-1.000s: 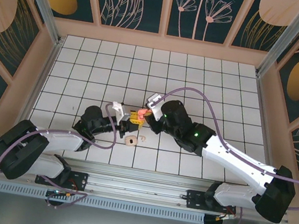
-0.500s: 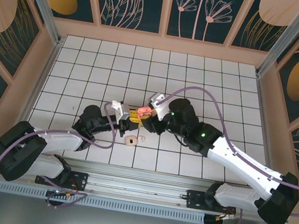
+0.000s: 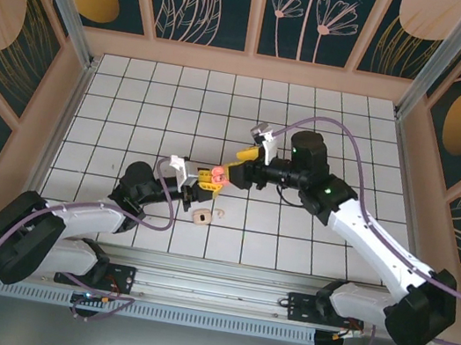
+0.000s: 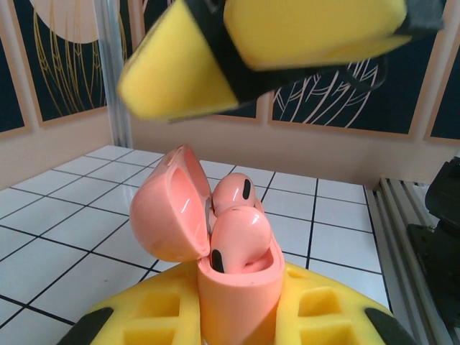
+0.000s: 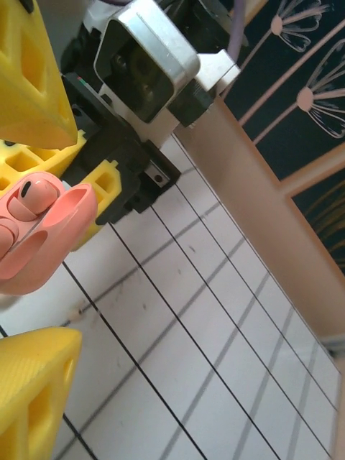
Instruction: Insert wireless bluetooth earbuds into charging case
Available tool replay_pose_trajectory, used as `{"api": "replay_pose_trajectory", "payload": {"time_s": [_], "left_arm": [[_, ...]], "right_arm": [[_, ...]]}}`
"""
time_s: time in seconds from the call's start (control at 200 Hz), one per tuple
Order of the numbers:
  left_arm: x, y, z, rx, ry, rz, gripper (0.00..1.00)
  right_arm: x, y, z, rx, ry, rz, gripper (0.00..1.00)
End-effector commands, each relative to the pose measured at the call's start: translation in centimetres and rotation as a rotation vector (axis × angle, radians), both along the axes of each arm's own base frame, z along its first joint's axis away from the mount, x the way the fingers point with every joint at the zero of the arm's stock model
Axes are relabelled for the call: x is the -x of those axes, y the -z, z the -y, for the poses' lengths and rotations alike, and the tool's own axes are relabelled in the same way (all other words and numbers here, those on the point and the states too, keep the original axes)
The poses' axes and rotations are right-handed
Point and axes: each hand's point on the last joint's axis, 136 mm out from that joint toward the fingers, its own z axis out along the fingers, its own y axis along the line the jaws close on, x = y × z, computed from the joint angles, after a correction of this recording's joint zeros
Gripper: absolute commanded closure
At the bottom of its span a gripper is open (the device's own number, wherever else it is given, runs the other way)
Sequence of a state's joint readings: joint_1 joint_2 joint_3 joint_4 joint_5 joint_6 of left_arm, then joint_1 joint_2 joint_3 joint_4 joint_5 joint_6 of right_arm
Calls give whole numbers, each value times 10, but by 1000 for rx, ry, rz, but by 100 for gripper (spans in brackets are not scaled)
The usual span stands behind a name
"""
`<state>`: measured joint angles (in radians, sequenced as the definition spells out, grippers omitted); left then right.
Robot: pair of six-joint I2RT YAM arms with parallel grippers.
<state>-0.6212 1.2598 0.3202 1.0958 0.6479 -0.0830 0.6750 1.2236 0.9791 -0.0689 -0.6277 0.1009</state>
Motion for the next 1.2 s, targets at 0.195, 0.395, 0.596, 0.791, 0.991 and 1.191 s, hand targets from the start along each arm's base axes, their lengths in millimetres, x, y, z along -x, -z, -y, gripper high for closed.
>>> {"api": "replay_pose_trajectory", "payload": {"time_s": [0.195,0.395,0.596,0.791,0.991,1.191], "left_arm": [[4,-19,-1,25,10,62,96],[2,-13,-2,12,-4,50,96],[0,-9,-1,5,-10,35,96],[0,-8,-1,0,-4,12,96],[7,-13,1,6,35,27,96],[8,-16,3,9,48,34,96]], "right_arm": [[20,-11,-14,-99,-205,-106,36],[28,-26,-4,-159,-230,-81,43],[29,-30,7,-179,-210,-68,49],[18,-28,19,-206,-128,-71,50],[13,-22,9,-195,-171,-133,39],[22,-14,-10,-173,-270,-169,37]]}}
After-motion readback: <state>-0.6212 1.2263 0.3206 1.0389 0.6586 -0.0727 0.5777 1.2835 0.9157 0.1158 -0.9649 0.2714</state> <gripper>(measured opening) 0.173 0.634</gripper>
